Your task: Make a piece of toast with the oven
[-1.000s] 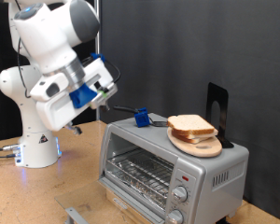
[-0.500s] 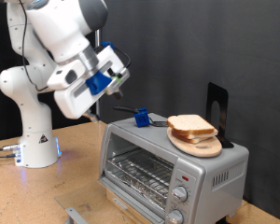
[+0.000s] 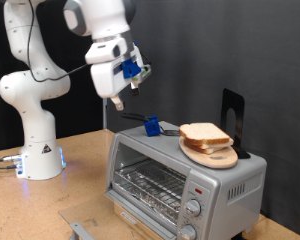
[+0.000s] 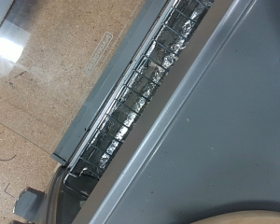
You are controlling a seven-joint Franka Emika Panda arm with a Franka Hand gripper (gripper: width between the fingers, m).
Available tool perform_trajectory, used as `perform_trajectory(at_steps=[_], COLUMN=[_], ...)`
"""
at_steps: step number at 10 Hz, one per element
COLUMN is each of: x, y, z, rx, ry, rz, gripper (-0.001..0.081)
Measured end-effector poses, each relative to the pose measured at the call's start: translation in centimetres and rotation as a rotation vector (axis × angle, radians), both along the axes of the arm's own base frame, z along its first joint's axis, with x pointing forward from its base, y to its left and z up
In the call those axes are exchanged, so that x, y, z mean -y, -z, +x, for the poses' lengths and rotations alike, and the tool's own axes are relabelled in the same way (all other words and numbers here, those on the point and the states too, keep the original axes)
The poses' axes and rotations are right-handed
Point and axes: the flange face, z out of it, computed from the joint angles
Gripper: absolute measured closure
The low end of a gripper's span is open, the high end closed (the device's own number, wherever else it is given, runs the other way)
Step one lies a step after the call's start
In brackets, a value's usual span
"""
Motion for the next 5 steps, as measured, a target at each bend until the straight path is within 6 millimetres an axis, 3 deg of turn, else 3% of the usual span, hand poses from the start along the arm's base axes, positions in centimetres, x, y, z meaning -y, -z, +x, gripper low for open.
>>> perform_trajectory(at_steps=[2, 5], x=[-0.1, -4.3], y=[0.3, -0.8], z=[-0.2, -1.6], rx=[-0.029, 0.001], ry=[-0.013, -0.258], rz=[0.081, 0.123], gripper=[-0.0002, -0.0002])
